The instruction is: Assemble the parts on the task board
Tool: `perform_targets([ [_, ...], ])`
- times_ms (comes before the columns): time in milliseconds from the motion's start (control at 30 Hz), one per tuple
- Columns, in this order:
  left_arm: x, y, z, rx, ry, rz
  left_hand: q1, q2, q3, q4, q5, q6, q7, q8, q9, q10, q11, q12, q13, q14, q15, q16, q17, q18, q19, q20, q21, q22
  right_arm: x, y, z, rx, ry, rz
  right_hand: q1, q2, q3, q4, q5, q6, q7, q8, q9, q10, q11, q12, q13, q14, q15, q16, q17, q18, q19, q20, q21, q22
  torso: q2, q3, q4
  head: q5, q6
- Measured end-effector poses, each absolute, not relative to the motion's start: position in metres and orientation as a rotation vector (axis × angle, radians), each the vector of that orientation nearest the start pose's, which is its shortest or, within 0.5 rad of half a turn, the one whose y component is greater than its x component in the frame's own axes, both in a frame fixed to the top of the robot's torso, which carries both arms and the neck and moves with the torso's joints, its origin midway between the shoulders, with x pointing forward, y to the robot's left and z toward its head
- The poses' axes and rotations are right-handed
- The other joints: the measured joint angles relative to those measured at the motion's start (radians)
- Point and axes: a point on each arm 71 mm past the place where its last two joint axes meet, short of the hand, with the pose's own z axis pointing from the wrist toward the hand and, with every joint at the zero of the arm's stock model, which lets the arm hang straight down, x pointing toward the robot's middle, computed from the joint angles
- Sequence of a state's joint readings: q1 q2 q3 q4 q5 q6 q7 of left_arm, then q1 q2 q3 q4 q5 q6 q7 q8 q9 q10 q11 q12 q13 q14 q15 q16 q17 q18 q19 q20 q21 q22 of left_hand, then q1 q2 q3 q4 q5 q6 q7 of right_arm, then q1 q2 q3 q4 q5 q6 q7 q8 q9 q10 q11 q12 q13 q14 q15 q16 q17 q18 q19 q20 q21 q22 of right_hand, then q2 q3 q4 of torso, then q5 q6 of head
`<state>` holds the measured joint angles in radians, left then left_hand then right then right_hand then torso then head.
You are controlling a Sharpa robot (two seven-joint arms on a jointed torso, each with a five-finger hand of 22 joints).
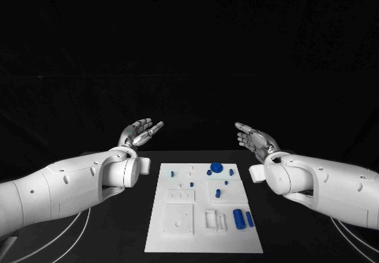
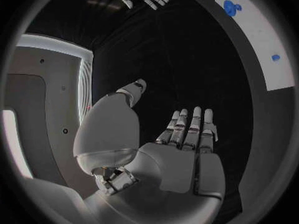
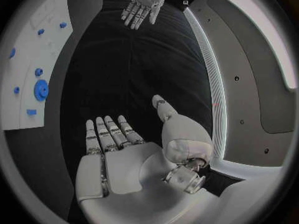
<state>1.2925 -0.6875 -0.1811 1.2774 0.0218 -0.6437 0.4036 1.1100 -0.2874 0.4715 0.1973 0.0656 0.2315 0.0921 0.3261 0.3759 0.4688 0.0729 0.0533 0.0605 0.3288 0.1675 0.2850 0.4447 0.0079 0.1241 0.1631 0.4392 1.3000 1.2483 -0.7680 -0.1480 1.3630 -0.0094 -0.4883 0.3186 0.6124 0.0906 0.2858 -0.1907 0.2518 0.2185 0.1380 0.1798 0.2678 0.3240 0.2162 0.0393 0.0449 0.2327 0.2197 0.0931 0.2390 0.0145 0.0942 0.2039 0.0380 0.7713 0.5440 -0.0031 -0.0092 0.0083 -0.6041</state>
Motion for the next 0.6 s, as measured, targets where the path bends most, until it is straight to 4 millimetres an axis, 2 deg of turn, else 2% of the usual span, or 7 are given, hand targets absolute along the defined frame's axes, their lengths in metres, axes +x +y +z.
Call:
perform_targets([
  [267,0.538,0.227,-0.194,-1.13,1.297,-1.115,0.016,-0.004,0.006,0.003,0.0,0.003,0.001,0.005,0.006,0.005,0.002,0.0,0.0,0.003,0.003,0.005,0.007,0.0,-0.002,0.005,0.01,0.008,0.525,-0.238,-0.206,1.163,1.548,1.228,0.003,0.003,0.003,-0.003,0.004,0.006,0.0,0.009,0.008,0.009,0.002,0.003,0.001,0.001,0.001,0.006,0.005,0.0,0.0,0.0,0.0,0.002,0.0,0.0,-0.0001,0.0,0.0],
  [467,0.538,0.228,-0.195,-1.139,1.309,-1.124,0.016,-0.004,0.006,0.003,0.0,0.003,0.001,0.005,0.006,0.005,0.002,0.0,0.0,0.003,0.003,0.005,0.009,0.0,-0.002,0.005,0.01,0.008,0.531,-0.243,-0.208,1.146,1.578,1.216,0.021,0.001,0.011,-0.011,0.004,0.015,0.002,0.019,0.016,0.024,0.006,0.003,0.003,0.013,0.006,0.014,0.015,0.0,-0.003,0.003,0.0,0.006,0.0,0.0003,-0.0009,0.006,-0.007],
  [533,0.538,0.228,-0.195,-1.139,1.314,-1.132,0.02,-0.001,0.006,0.003,0.0,0.01,0.008,0.012,0.013,0.024,0.013,0.008,0.003,0.015,0.005,0.015,0.019,0.0,-0.002,0.005,0.017,0.008,0.532,-0.244,-0.208,1.135,1.585,1.212,0.032,0.0,0.017,-0.017,0.004,0.02,0.001,0.027,0.023,0.037,0.011,0.007,0.004,0.021,0.006,0.022,0.023,0.0,0.0,0.007,0.0,0.014,0.0,0.0004,-0.0009,0.007,-0.007],
  [600,0.538,0.228,-0.195,-1.138,1.319,-1.141,0.034,0.013,0.001,0.008,0.0,0.031,0.033,0.033,0.033,0.083,0.032,0.023,0.013,0.042,0.012,0.037,0.041,0.0,0.005,0.012,0.029,0.008,0.534,-0.246,-0.208,1.122,1.588,1.206,0.048,-0.001,0.025,-0.026,0.005,0.026,0.001,0.037,0.03,0.052,0.013,0.007,0.006,0.033,0.011,0.031,0.033,0.0,0.004,0.011,0.001,0.022,0.0,0.0005,-0.001,0.007,-0.007],
])
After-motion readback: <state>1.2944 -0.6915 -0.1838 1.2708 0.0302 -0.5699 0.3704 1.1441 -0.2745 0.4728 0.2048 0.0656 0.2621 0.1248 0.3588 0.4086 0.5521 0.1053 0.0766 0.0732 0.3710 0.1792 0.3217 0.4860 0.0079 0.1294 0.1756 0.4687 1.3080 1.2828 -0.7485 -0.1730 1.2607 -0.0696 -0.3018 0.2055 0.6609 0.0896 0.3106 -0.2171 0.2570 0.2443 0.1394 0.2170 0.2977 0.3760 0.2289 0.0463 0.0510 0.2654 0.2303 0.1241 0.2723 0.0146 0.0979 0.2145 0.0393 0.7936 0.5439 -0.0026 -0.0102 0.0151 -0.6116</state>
